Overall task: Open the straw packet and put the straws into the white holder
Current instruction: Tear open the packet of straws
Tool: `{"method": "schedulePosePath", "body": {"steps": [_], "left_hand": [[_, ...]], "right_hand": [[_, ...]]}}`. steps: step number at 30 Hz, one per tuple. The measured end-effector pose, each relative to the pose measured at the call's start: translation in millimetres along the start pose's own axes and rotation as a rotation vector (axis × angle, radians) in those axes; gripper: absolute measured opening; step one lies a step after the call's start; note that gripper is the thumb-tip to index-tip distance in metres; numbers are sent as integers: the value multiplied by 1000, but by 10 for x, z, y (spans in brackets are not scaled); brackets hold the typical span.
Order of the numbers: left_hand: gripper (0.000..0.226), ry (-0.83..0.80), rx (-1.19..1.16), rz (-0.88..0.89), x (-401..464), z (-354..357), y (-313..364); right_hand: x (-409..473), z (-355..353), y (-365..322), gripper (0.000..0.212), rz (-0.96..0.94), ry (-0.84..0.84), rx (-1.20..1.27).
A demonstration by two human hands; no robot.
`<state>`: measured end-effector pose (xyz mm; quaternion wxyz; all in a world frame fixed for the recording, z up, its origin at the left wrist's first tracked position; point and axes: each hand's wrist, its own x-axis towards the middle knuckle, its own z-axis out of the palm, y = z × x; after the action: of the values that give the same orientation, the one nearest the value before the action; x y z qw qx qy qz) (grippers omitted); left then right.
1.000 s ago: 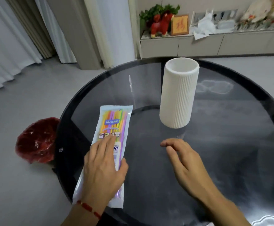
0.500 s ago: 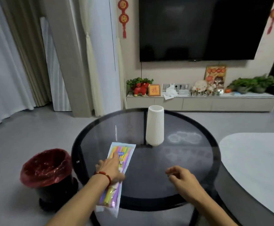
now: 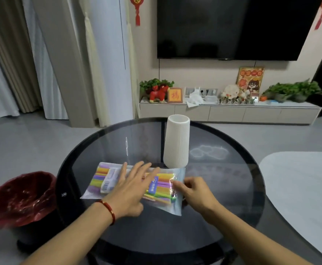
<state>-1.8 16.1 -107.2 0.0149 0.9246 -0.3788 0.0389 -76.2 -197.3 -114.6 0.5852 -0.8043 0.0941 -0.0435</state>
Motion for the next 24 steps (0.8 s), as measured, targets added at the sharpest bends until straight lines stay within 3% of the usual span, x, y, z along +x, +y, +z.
{"method": "schedulePosePath", "body": {"steps": [3,5,7,14,21,24], "left_hand": [[71,177,-286,46,164,116,288],[59,272,-283,-5,243,183,371],[53,296,-279,-49,294,227,331],[31,337,-412,-32,318,258,363],[23,351,-507,-63,316,174,432],[23,339,-513,-84,311,164,439]], "right_hand": [[109,111,72,32,49,-76,210],[133,165,109,34,74,-162,379],[126,156,152,32,94,-208,508],[77,138,317,24,218,-138,796],[71,144,346,27,257,-125,830],[68,140,321,17,274,-138,815]]}}
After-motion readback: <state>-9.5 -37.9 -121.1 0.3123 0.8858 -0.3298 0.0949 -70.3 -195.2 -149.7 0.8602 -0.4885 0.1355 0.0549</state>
